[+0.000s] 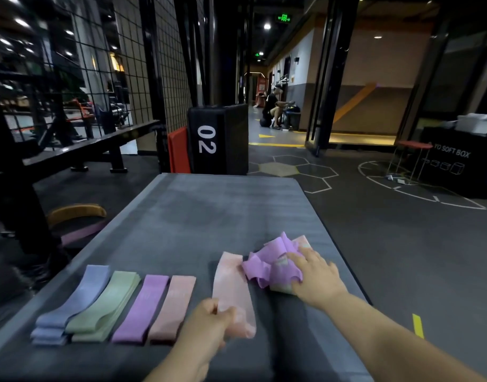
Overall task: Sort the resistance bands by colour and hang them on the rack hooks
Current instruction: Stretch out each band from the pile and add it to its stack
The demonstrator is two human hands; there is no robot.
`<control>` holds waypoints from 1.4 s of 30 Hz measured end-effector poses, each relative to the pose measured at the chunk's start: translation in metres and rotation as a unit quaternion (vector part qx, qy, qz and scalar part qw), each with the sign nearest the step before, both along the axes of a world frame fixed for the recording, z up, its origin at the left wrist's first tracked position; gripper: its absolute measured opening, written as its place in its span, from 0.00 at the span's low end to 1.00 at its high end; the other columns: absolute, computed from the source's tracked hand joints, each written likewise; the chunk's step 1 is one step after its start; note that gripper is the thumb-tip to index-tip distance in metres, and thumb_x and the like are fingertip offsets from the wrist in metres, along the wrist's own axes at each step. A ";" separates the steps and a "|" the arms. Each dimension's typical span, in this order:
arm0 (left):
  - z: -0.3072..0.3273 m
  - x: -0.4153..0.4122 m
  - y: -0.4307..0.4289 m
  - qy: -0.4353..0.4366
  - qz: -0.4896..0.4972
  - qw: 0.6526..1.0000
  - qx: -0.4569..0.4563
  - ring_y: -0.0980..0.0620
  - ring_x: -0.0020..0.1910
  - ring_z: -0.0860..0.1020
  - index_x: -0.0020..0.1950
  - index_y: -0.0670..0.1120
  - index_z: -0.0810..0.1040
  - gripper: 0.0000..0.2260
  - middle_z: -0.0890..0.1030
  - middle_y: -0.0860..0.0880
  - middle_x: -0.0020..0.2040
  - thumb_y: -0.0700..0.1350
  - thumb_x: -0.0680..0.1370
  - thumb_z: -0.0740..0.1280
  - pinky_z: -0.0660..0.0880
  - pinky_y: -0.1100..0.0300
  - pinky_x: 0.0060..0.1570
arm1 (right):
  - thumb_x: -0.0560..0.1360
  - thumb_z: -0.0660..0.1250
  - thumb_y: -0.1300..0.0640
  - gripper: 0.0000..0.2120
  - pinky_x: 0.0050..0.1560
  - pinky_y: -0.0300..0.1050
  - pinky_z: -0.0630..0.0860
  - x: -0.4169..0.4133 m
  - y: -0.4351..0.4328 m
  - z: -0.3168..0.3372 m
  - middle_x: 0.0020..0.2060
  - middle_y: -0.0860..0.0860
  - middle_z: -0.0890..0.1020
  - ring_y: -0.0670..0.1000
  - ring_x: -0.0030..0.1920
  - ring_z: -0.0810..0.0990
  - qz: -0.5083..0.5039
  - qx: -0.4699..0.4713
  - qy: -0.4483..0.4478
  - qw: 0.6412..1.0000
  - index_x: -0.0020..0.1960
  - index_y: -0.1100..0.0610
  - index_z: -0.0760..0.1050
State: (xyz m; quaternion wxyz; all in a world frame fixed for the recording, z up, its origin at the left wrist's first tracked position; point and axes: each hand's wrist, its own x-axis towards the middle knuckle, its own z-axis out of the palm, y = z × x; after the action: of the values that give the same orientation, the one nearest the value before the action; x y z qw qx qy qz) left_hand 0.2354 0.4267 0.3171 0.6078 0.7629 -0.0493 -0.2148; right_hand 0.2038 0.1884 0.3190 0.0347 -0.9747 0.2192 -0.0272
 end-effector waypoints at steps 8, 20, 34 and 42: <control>-0.021 -0.036 -0.021 0.072 -0.065 0.995 -0.005 0.53 0.30 0.76 0.50 0.45 0.80 0.05 0.81 0.48 0.38 0.39 0.77 0.66 0.70 0.63 0.25 | 0.77 0.62 0.38 0.20 0.30 0.38 0.73 -0.051 0.071 -0.008 0.30 0.51 0.77 0.51 0.29 0.76 -0.084 0.460 0.068 0.881 0.38 0.55 0.73; -0.020 -0.025 -0.011 -0.026 -0.055 0.992 0.113 0.52 0.36 0.74 0.50 0.47 0.73 0.07 0.79 0.49 0.43 0.46 0.75 0.68 0.72 0.62 0.35 | 0.80 0.61 0.61 0.05 0.31 0.38 0.73 -0.091 0.057 -0.011 0.33 0.51 0.80 0.47 0.28 0.75 -0.089 0.602 -0.013 0.793 0.52 0.58 0.75; -0.031 0.050 -0.057 -0.216 -0.064 0.883 0.412 0.42 0.60 0.74 0.61 0.46 0.73 0.12 0.73 0.43 0.62 0.45 0.78 0.60 0.71 0.54 0.55 | 0.73 0.70 0.47 0.09 0.42 0.41 0.71 -0.107 -0.047 -0.027 0.44 0.45 0.77 0.46 0.44 0.76 -0.124 0.235 0.006 0.964 0.51 0.47 0.76; -0.038 0.049 -0.044 -0.269 -0.090 0.863 0.417 0.46 0.54 0.76 0.59 0.47 0.75 0.11 0.77 0.46 0.57 0.46 0.77 0.64 0.71 0.57 0.48 | 0.72 0.71 0.44 0.18 0.53 0.41 0.72 -0.100 -0.053 -0.031 0.54 0.48 0.78 0.48 0.52 0.76 -0.149 0.283 0.011 0.947 0.59 0.51 0.76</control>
State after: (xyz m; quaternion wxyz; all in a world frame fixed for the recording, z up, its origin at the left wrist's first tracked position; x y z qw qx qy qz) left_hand 0.2847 0.3829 0.2793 0.1741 0.9655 -0.1858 -0.0554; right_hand 0.1034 0.1357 0.2880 0.3024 -0.8812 0.3610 0.0421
